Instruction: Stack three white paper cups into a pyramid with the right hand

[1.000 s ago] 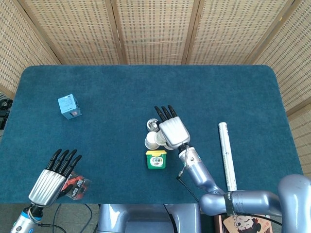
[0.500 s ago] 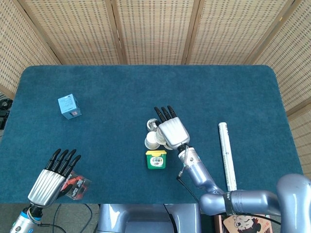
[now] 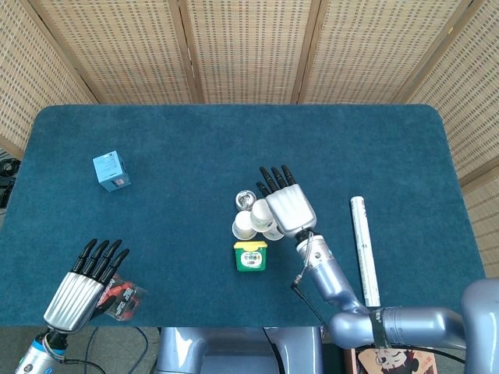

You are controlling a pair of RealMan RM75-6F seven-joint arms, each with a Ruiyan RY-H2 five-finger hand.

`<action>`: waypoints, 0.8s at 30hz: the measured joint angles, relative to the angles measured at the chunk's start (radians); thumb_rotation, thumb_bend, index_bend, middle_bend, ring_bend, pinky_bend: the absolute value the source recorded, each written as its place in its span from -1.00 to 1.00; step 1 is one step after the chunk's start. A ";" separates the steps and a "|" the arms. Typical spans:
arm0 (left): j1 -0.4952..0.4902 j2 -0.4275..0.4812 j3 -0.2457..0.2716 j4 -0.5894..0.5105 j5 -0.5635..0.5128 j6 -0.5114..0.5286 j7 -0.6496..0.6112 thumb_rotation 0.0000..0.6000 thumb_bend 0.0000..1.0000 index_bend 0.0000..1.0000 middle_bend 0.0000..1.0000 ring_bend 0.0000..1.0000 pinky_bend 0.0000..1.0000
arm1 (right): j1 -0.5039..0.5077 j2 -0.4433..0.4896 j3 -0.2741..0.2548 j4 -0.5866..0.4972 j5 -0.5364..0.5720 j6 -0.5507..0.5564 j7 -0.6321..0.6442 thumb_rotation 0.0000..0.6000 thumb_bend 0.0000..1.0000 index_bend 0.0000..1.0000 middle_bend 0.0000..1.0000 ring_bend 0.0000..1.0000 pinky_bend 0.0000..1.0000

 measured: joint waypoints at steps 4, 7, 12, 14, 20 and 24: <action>0.001 0.001 0.000 -0.001 0.003 0.004 -0.001 1.00 -0.59 -1.00 -1.00 -1.00 -1.00 | -0.014 0.070 -0.003 -0.055 0.040 0.026 -0.028 1.00 -0.74 -0.96 -1.00 -1.00 -1.00; 0.004 0.003 0.000 -0.002 0.006 0.010 -0.002 1.00 -0.59 -1.00 -1.00 -1.00 -1.00 | -0.047 0.122 -0.013 -0.075 0.043 0.052 -0.016 1.00 -0.74 -1.00 -1.00 -1.00 -1.00; 0.006 0.001 -0.003 -0.003 0.004 0.009 0.005 1.00 -0.59 -1.00 -1.00 -1.00 -1.00 | -0.136 0.201 -0.048 -0.091 -0.042 0.085 0.114 1.00 -0.74 -1.00 -1.00 -1.00 -1.00; 0.007 0.000 -0.005 -0.002 0.002 0.009 0.007 1.00 -0.59 -1.00 -1.00 -1.00 -1.00 | -0.175 0.222 -0.068 -0.087 -0.112 0.104 0.177 1.00 -0.74 -1.00 -1.00 -1.00 -1.00; 0.010 0.000 -0.013 -0.001 -0.014 0.012 0.004 1.00 -0.59 -1.00 -1.00 -1.00 -1.00 | -0.347 0.265 -0.161 -0.034 -0.428 0.225 0.463 1.00 -0.74 -1.00 -1.00 -1.00 -1.00; 0.010 0.003 -0.019 0.001 -0.038 0.006 -0.013 1.00 -0.59 -1.00 -1.00 -1.00 -1.00 | -0.473 0.268 -0.228 0.036 -0.612 0.347 0.616 1.00 -0.74 -1.00 -1.00 -1.00 -1.00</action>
